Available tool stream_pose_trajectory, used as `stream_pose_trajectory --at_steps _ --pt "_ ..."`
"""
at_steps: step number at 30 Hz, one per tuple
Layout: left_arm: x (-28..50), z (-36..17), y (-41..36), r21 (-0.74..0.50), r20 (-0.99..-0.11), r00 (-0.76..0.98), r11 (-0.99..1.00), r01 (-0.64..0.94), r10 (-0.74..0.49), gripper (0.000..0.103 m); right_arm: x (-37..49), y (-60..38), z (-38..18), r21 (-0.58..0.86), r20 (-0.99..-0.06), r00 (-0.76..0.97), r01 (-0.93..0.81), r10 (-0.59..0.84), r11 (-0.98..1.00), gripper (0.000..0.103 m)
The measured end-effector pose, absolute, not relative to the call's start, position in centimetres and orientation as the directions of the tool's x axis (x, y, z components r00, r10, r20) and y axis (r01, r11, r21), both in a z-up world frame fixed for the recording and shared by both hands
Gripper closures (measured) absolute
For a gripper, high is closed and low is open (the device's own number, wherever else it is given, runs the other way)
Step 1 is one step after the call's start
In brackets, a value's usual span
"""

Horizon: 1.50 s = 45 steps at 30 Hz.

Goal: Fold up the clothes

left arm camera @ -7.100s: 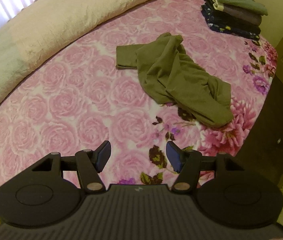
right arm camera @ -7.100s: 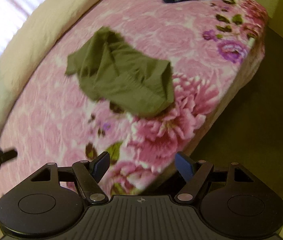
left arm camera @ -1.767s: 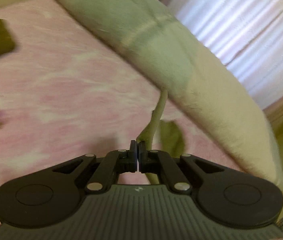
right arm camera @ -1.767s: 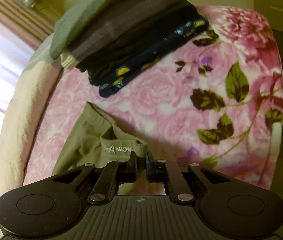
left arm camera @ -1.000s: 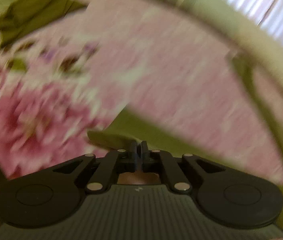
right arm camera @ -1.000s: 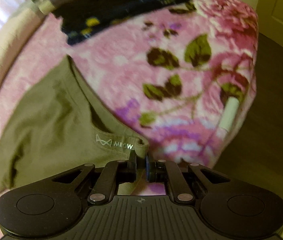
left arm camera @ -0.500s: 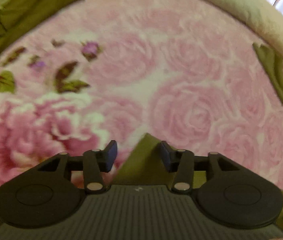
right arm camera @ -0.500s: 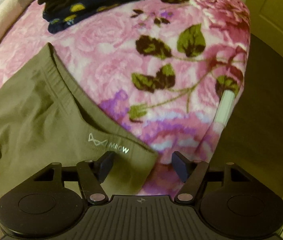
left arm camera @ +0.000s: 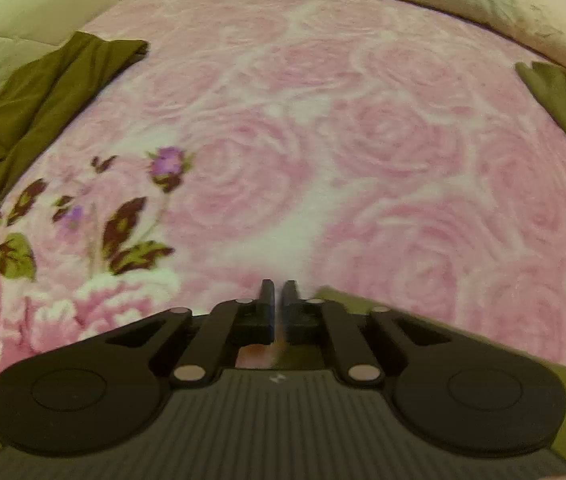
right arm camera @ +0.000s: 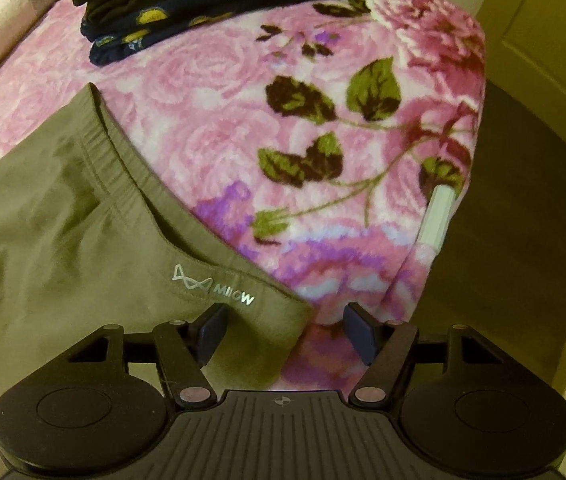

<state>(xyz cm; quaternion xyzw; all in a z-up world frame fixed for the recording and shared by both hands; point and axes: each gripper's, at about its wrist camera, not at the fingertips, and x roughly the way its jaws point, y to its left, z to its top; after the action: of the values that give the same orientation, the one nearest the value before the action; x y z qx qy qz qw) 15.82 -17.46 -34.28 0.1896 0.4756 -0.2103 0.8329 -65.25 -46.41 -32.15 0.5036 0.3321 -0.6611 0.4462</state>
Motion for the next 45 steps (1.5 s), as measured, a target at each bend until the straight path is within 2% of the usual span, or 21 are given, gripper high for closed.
stream_pose_trajectory --at_steps 1,4,7,9,13,17,20,23,26,27,28,29,32,37,38,40,42,44,45 --pt "16.1 -33.8 -17.2 0.116 -0.867 0.475 0.867 0.485 -0.15 0.095 -65.1 -46.5 -31.9 -0.006 -0.96 -0.109 0.93 -0.258 -0.367 0.035" --pt "16.9 -31.8 -17.0 0.086 -0.839 0.527 0.923 0.376 -0.137 0.084 -64.9 -47.0 -30.6 -0.055 -0.94 -0.164 0.939 -0.298 -0.34 0.035" --pt "17.7 -30.5 -19.2 0.047 -0.843 0.507 0.915 0.4 -0.178 0.08 -64.7 -48.0 -29.0 -0.054 -0.918 -0.174 0.945 -0.357 -0.323 0.035" --pt "17.6 -30.0 -22.0 0.016 -0.845 0.482 0.891 0.454 -0.231 0.068 -64.5 -48.8 -28.3 -0.01 -0.909 -0.144 0.945 -0.391 -0.327 0.035" --pt "17.4 -30.8 -29.0 -0.108 -0.852 0.382 0.834 0.541 -0.357 0.066 -63.8 -51.2 -28.4 0.107 -0.907 -0.044 0.938 -0.419 -0.33 0.035" --pt "17.7 -32.5 -37.4 -0.226 -0.838 0.296 0.784 0.578 -0.459 0.065 -62.0 -54.2 -29.5 0.115 -0.904 -0.027 0.946 -0.426 -0.304 0.035" --pt "18.6 -33.8 -43.3 -0.283 -0.827 0.256 0.763 0.581 -0.501 0.065 -61.1 -55.6 -29.8 0.121 -0.9 -0.021 0.947 -0.436 -0.297 0.035" --pt "19.7 -35.4 -47.5 -0.324 -0.831 0.229 0.775 0.542 -0.508 0.06 -60.7 -56.3 -30.1 0.118 -0.899 -0.029 0.945 -0.438 -0.306 0.035" --pt "20.8 -37.0 -49.8 -0.354 -0.825 0.243 0.802 0.48 -0.51 0.064 -60.9 -56.6 -30.7 0.104 -0.906 -0.054 0.934 -0.42 -0.343 0.035" --pt "20.9 -37.1 -50.3 -0.369 -0.814 0.25 0.799 0.475 -0.524 0.087 -60.9 -56.6 -31.1 0.097 -0.911 -0.062 0.929 -0.409 -0.357 0.035" --pt "20.9 -36.9 -50.6 -0.385 -0.806 0.227 0.775 0.501 -0.547 0.103 -60.9 -56.5 -31.3 0.091 -0.915 -0.068 0.925 -0.398 -0.369 0.035" --pt "20.7 -36.7 -50.8 -0.394 -0.798 0.211 0.754 0.525 -0.564 0.103 -60.8 -56.4 -31.5 0.087 -0.918 -0.073 0.922 -0.39 -0.377 0.035" --pt "19.9 -33.4 -49.8 -0.369 -0.75 0.294 0.743 0.559 -0.593 0.103 -60.2 -56.2 -32.1 0.078 -0.924 -0.081 0.917 -0.373 -0.391 0.035" --pt "19.3 -24.8 -46.3 -0.297 -0.583 0.522 0.762 0.575 -0.622 0.103 -58.6 -57.1 -32.1 0.076 -0.923 -0.077 0.924 -0.377 -0.375 0.035" --pt "19.2 -24.3 -46.3 -0.257 -0.577 0.533 0.757 0.601 -0.619 0.1 -58.3 -57.4 -32.0 0.079 -0.921 -0.072 0.927 -0.383 -0.365 0.035" --pt "19.1 -25.0 -46.8 -0.115 -0.626 0.551 0.764 0.635 -0.552 0.095 -57.7 -58.0 -32.0 0.089 -0.919 -0.058 0.934 -0.391 -0.347 0.035" --pt "19.9 -27.8 -46.9 0.01 -0.702 0.554 0.772 0.635 -0.447 0.078 -57.2 -58.5 -32.1 0.103 -0.917 -0.04 0.938 -0.397 -0.332 0.035" --pt "21.2 -30.7 -46.1 0.109 -0.763 0.571 0.81 0.576 -0.304 0.08 -56.8 -58.8 -32.1 0.114 -0.914 -0.024 0.943 -0.405 -0.314 0.035" --pt "21.8 -31.7 -45.3 0.109 -0.787 0.562 0.841 0.53 -0.252 0.08 -56.7 -58.8 -32.0 0.115 -0.912 -0.019 0.947 -0.409 -0.3 0.035"
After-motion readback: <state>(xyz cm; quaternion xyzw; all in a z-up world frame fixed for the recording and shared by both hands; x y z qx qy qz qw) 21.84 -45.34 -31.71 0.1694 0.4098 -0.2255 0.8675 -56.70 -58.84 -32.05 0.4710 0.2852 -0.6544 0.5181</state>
